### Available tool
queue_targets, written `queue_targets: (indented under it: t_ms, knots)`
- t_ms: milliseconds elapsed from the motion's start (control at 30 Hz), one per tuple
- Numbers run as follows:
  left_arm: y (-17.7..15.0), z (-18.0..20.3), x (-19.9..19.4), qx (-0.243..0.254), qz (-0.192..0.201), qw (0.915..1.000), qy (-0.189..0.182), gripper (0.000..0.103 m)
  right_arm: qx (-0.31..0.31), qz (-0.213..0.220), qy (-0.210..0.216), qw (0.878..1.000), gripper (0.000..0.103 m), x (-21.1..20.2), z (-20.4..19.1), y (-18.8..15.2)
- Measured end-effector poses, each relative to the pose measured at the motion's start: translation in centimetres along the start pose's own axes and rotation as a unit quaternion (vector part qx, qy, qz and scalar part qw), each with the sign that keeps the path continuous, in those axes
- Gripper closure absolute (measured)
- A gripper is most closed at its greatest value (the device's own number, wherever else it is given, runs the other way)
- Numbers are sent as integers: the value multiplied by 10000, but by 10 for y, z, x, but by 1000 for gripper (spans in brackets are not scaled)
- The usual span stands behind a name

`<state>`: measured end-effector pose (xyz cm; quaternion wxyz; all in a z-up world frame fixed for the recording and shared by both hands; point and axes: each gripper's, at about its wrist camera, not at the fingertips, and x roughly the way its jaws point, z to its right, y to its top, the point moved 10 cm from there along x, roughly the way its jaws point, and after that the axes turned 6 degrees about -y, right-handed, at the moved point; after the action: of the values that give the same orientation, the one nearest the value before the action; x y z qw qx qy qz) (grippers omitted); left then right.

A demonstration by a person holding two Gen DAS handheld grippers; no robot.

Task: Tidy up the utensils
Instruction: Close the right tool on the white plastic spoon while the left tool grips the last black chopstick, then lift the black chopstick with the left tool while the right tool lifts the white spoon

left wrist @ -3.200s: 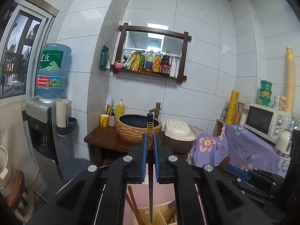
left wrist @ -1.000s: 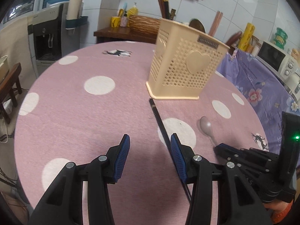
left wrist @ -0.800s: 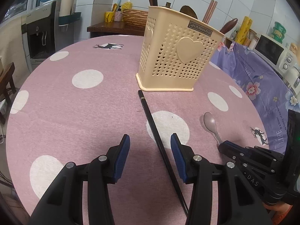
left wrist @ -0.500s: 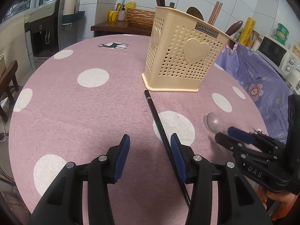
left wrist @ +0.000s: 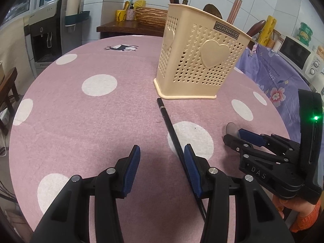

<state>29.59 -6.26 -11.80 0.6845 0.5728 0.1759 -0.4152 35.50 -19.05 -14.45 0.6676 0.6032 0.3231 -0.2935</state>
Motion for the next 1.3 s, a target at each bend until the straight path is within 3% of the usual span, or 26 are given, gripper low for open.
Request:
queue_targets:
  t_ms: [267,633,933,1167,1300]
  knots:
    - [14,10,36,246,-255,9992,200,59,72,20,22,10000,66,-1,2,-1]
    - [29,6,54,591,-323,9945,807,90,197,48,44,9998,66,-2,3,-1]
    - [33,7,57,663,-276,9931,930,94,131,48,-32,9999,66,-1,3,-1]
    - [36,7,53,522,-165,9951,828,95,427,85,206,9988,66,-2,7,1]
    - [43,9,35,470,47,9967,657,95,523,340,286,9976,66,-16,11,8]
